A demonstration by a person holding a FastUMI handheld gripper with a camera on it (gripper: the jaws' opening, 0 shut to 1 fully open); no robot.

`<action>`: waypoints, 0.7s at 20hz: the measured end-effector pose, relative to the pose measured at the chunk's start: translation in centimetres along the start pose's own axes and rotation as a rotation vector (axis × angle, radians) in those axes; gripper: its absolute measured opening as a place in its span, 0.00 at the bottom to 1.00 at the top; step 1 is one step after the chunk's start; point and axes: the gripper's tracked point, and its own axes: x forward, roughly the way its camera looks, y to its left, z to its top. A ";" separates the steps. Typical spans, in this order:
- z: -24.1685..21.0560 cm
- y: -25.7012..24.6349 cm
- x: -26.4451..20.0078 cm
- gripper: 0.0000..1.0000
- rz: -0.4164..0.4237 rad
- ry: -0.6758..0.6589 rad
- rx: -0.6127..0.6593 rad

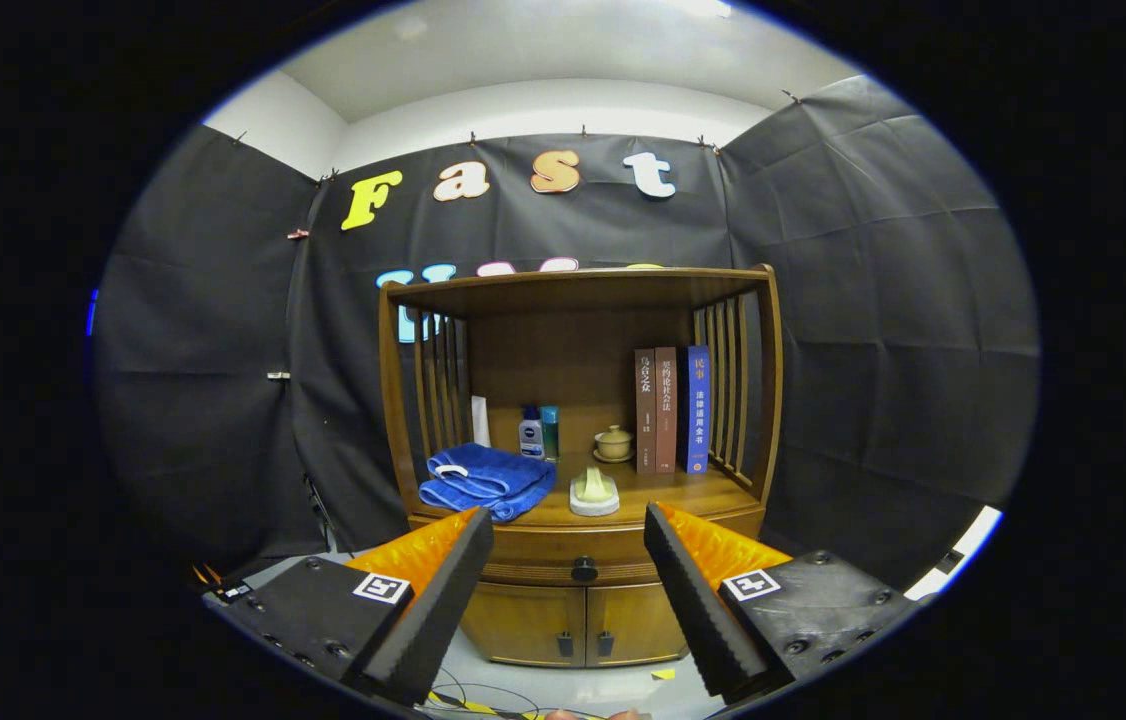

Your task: Pull open the drawer, take out the items inside it, and place them on the countertop above the cabinet.

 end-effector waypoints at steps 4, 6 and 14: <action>-0.1 0.1 0.0 0.98 0.002 0.001 0.000; 0.0 0.3 0.0 0.98 0.006 -0.001 0.004; 0.0 0.3 -0.2 0.98 0.007 -0.005 0.004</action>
